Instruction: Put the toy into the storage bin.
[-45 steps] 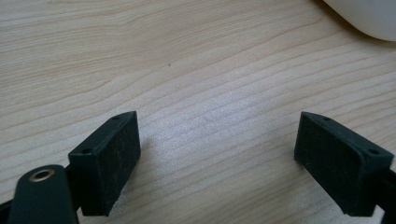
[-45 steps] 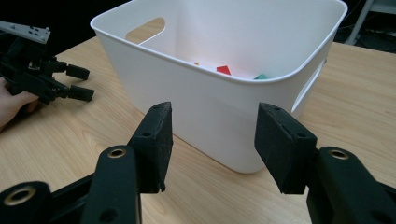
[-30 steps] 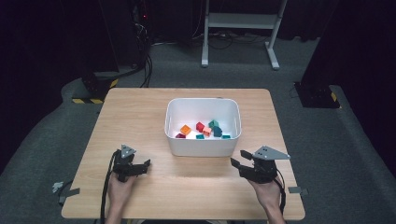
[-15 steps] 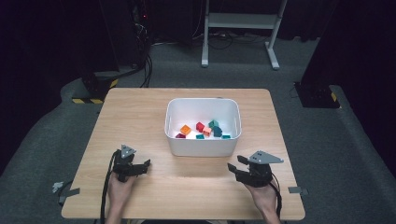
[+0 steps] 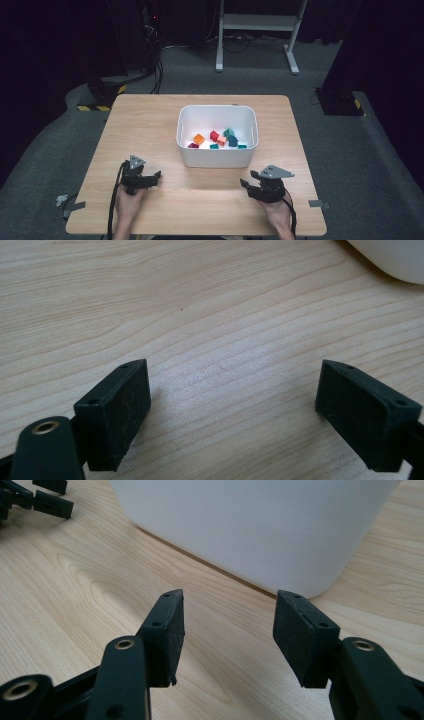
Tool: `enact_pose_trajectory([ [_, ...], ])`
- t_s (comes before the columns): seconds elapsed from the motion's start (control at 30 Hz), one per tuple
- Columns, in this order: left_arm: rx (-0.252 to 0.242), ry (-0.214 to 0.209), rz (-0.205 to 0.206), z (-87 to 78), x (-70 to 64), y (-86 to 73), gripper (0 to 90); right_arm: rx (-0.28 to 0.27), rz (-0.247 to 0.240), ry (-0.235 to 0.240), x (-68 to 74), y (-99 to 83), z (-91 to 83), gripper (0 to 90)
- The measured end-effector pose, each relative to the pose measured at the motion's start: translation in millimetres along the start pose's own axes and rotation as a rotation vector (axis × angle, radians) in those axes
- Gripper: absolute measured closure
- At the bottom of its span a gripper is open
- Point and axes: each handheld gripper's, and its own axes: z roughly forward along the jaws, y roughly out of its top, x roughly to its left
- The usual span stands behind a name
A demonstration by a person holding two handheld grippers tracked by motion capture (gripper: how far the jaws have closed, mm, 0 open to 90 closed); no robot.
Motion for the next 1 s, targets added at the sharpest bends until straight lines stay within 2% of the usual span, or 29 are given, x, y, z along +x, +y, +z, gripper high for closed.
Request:
enact_pose_trajectory([
  [0.43, 0.0, 0.0, 0.0, 0.0, 0.0, 0.0, 14.5, 0.062, -0.014, -0.026, -0.3, -7.0, 18.3, 46.2],
  [0.8, 0.0, 0.0, 0.0, 0.0, 0.0, 0.0, 14.5, 0.113, -0.028, -0.071, -3.4, -13.1, 31.6, 45.7],
  [1.0, 0.0, 0.0, -0.001, 0.0, -0.1, 0.0, 14.5, 0.149, -0.037, -0.079, -3.3, -17.8, 40.2, 42.1],
])
